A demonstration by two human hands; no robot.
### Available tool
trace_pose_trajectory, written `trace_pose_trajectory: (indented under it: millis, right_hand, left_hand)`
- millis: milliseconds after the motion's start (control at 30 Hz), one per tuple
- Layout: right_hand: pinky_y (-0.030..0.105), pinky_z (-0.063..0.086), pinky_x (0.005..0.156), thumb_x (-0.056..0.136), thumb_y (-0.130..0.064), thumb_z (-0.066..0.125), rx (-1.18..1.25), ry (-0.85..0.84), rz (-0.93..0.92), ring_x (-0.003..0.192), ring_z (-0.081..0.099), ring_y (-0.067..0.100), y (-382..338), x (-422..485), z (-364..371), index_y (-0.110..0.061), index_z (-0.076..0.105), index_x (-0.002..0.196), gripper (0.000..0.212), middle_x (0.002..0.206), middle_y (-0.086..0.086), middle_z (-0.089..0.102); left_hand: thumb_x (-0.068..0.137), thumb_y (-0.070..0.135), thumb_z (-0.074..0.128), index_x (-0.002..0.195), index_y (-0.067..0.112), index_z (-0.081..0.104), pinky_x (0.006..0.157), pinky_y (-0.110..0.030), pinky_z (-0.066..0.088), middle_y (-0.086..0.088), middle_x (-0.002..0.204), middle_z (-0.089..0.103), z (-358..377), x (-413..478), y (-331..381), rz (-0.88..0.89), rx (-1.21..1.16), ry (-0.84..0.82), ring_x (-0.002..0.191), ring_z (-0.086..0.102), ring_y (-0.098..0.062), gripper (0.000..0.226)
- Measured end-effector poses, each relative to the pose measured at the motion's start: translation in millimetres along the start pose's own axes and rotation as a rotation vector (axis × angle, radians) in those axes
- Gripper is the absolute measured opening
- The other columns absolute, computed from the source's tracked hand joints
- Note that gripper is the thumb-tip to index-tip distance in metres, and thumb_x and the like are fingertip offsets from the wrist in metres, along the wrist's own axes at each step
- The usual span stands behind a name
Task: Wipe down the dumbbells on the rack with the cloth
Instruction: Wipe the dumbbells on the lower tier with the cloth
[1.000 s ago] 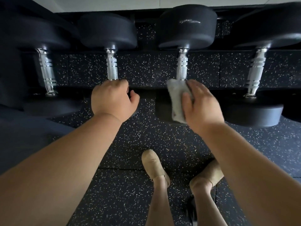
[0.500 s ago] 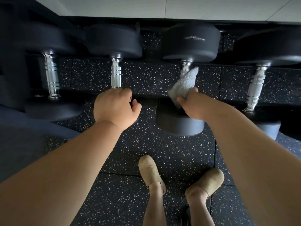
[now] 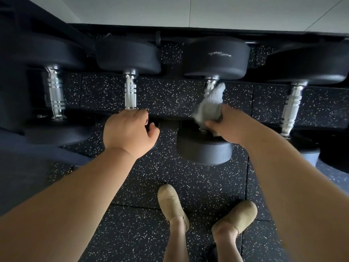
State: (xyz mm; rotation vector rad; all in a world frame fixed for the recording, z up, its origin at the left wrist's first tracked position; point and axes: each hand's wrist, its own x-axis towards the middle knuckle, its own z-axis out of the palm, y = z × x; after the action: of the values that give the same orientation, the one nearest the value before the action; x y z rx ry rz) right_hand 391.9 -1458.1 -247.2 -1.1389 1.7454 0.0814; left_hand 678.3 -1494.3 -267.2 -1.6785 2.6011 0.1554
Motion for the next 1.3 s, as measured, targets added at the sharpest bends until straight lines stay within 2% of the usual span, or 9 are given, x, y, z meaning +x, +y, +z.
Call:
trace_pose_trajectory:
  millis: [67,200,333,567,700,833,1000,1167,1300]
  right_hand:
    - [0.024,0.044,0.067,0.099,-0.042,0.065,-0.108,-0.036,0.02,0.09,0.061,0.017,7.1,2.9,-5.0,-0.02,0.055,0.135,0.043,0.119,0.0,0.068]
    - [0.035,0.052,0.092,0.097,-0.059,0.058,0.181,0.104,0.059,0.1,0.066,0.027,-21.7,34.9,-10.1,-0.009,0.063,0.115,0.053,0.107,0.01,0.07]
    - [0.031,0.054,0.075,0.091,-0.061,0.063,0.665,0.291,0.112,0.085,0.067,0.018,-38.6,44.0,-1.7,-0.017,0.056,0.112,0.05,0.097,0.0,0.069]
    - [0.03,0.047,0.071,0.101,-0.046,0.058,0.197,0.106,0.073,0.088,0.064,0.018,0.6,19.8,8.6,-0.018,0.058,0.121,0.034,0.098,0.0,0.068]
    - [0.044,0.057,0.088,0.081,-0.077,0.054,0.714,0.259,0.183,0.093,0.069,0.035,-26.7,39.2,-1.8,-0.018,0.065,0.116,0.069,0.093,0.007,0.069]
    - [0.031,0.043,0.074,0.107,-0.046,0.046,0.452,0.248,0.083,0.084,0.06,0.018,-27.8,17.9,1.8,-0.022,0.053,0.129,0.034,0.105,0.003,0.065]
    - [0.027,0.042,0.059,0.106,-0.043,0.048,0.51,0.376,-0.005,0.073,0.062,0.005,-6.7,-46.4,-9.4,-0.033,0.06,0.103,0.016,0.094,-0.011,0.07]
    - [0.035,0.036,0.113,0.104,-0.044,0.043,0.342,0.807,-0.192,0.135,0.043,0.018,-25.7,-34.7,-35.3,-0.024,0.044,0.146,0.046,0.146,-0.003,0.046]
    - [0.056,0.009,0.127,0.102,-0.059,0.024,-0.062,0.767,-0.176,0.157,0.01,0.033,-69.2,25.0,-44.4,-0.017,0.024,0.162,0.074,0.169,0.01,0.018]
  left_hand:
    - [0.085,0.046,0.045,0.077,0.021,0.057,0.056,-0.034,0.038,0.006,0.068,0.055,0.1,0.3,0.1,-0.009,-0.007,-0.002,0.064,0.051,-0.025,0.028]
    - [0.085,0.047,0.045,0.077,0.022,0.057,0.057,-0.034,0.039,0.006,0.069,0.056,0.7,1.1,0.4,-0.019,-0.017,0.0,0.065,0.052,-0.025,0.029]
    - [0.086,0.048,0.045,0.078,0.022,0.056,0.056,-0.034,0.038,0.007,0.069,0.056,-0.4,1.4,-0.3,-0.007,-0.004,-0.013,0.065,0.052,-0.023,0.029]
    - [0.086,0.05,0.045,0.077,0.023,0.052,0.055,-0.033,0.035,0.008,0.067,0.053,-0.9,1.3,0.8,-0.024,-0.018,-0.015,0.064,0.051,-0.023,0.029]
    - [0.087,0.053,0.047,0.076,0.024,0.051,0.055,-0.033,0.036,0.008,0.065,0.053,0.1,0.9,0.3,-0.065,-0.053,0.012,0.062,0.051,-0.023,0.032]
    - [0.093,0.059,0.044,0.075,0.023,0.055,0.056,-0.036,0.046,0.009,0.065,0.056,-1.2,1.7,-2.0,-0.122,-0.085,0.035,0.061,0.054,-0.022,0.041]
    - [0.098,0.064,0.041,0.076,0.026,0.058,0.066,-0.037,0.05,0.01,0.063,0.06,-0.1,4.6,-2.2,-0.301,-0.174,0.085,0.059,0.058,-0.021,0.048]
    - [0.099,0.064,0.038,0.079,0.024,0.062,0.069,-0.038,0.047,0.009,0.064,0.063,0.2,6.3,0.3,-0.358,-0.159,0.082,0.063,0.06,-0.022,0.05]
    - [0.097,0.065,0.034,0.078,0.025,0.059,0.056,-0.031,0.038,0.01,0.064,0.059,-1.6,5.3,1.3,-0.335,-0.141,0.07,0.062,0.056,-0.02,0.051]
